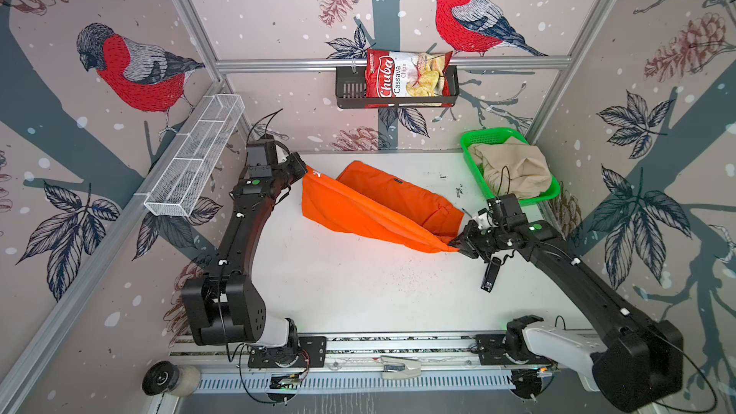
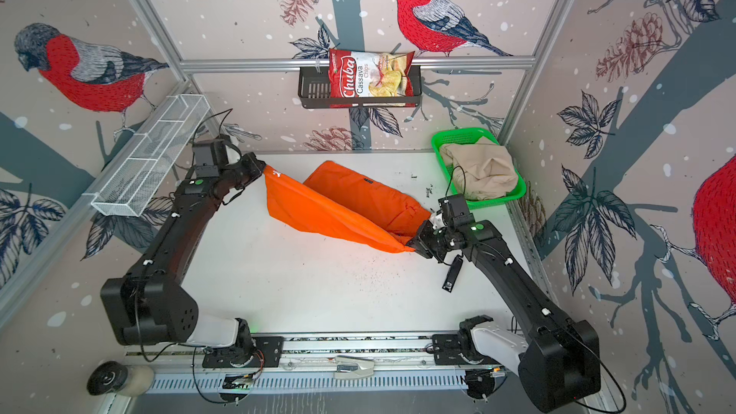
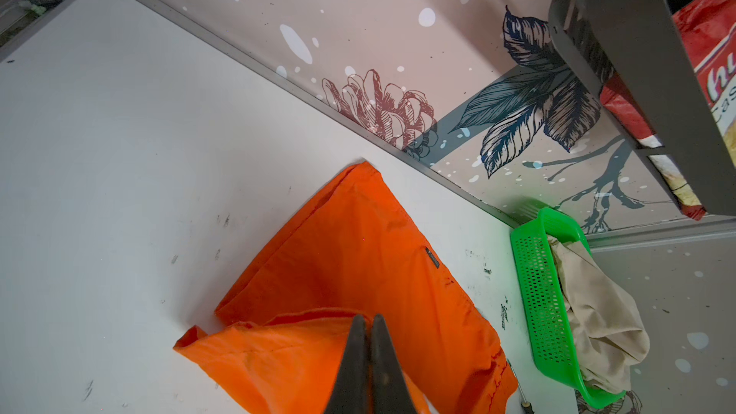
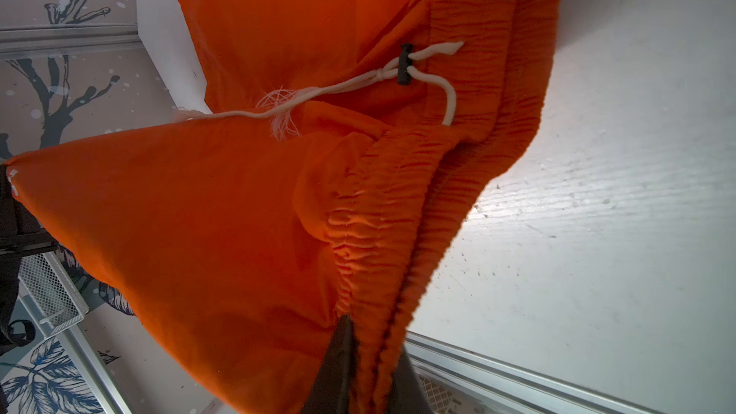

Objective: Fold and stack the shorts

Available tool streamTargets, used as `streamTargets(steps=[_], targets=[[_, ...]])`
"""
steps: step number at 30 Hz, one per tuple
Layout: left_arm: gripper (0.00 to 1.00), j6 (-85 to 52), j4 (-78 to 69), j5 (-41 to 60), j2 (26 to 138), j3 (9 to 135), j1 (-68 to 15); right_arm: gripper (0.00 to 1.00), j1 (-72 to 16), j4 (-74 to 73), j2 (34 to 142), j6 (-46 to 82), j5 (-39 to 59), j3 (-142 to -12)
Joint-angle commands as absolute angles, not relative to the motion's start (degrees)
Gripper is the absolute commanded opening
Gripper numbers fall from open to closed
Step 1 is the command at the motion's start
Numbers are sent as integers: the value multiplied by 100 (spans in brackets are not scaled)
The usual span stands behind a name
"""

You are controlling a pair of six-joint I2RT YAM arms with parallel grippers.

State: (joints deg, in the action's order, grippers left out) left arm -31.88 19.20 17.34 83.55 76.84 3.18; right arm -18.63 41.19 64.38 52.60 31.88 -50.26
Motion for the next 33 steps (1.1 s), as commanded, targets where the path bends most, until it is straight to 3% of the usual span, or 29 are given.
streamTargets(steps=[1,33], targets=[[0,-3041,1396,1602,8440,7877,294,15,-1823,4337,6477,5146,3092,-5097],[0,-3044,959,1775,9054,8112,252,15,-1695,4635,6945,4725,3078,-5708]])
